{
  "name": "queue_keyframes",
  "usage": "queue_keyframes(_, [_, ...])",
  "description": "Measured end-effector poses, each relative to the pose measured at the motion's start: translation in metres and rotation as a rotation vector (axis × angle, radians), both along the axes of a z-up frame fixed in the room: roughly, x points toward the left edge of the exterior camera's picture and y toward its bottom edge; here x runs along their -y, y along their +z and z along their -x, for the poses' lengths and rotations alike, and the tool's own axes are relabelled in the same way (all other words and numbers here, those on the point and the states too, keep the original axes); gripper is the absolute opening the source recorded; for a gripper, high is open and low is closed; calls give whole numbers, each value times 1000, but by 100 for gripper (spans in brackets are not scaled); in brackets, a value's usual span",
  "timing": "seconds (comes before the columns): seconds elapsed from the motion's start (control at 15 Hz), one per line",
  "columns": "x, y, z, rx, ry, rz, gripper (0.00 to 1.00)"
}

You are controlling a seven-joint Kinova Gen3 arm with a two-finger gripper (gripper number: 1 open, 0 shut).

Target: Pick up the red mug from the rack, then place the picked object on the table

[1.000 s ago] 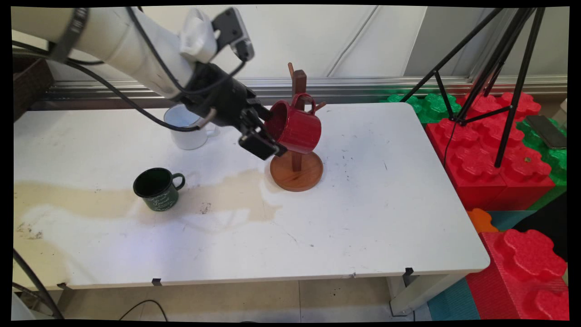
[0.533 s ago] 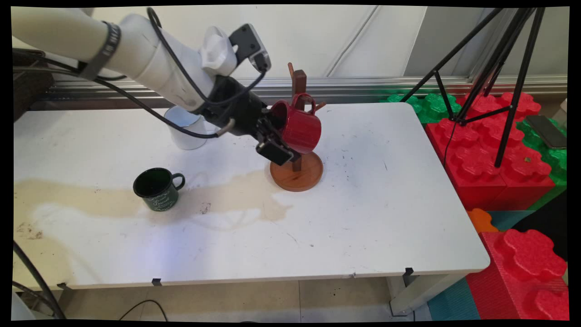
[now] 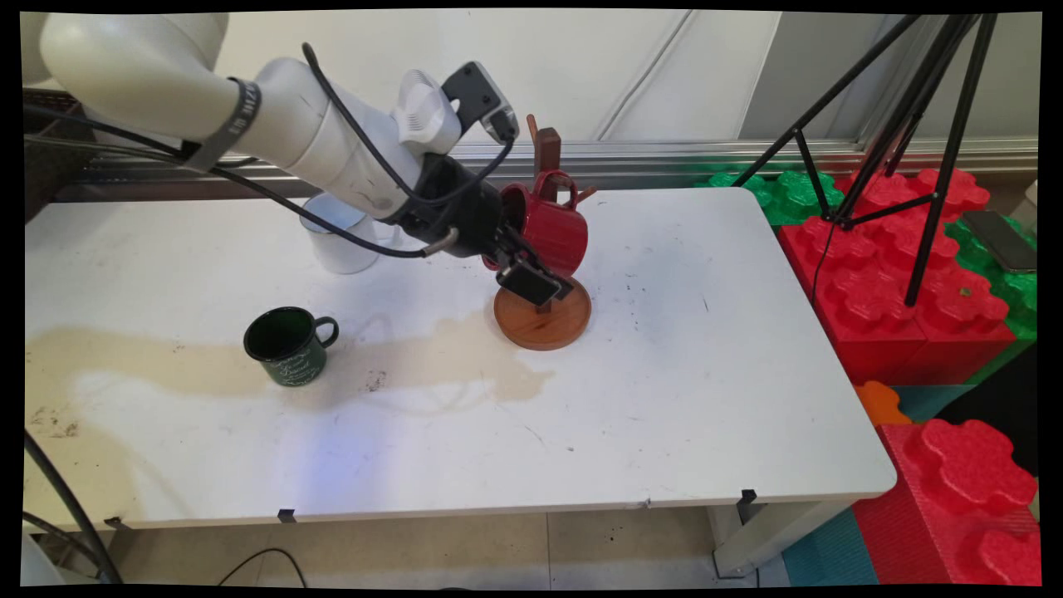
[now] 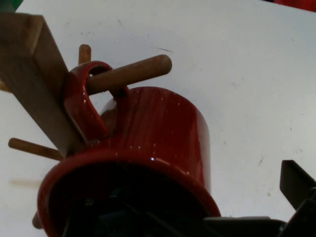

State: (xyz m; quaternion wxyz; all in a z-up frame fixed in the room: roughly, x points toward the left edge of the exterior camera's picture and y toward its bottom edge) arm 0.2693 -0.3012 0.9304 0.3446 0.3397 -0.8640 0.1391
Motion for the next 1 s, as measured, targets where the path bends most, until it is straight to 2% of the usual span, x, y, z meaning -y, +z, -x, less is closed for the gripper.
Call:
queue_keyframes(0.2, [2, -6, 5, -16, 10, 1, 100])
queue_keyframes(0.27, [2, -7, 5, -19, 12, 3, 0])
queue_keyframes(1.0, [-8, 1, 6, -20, 28, 45, 0])
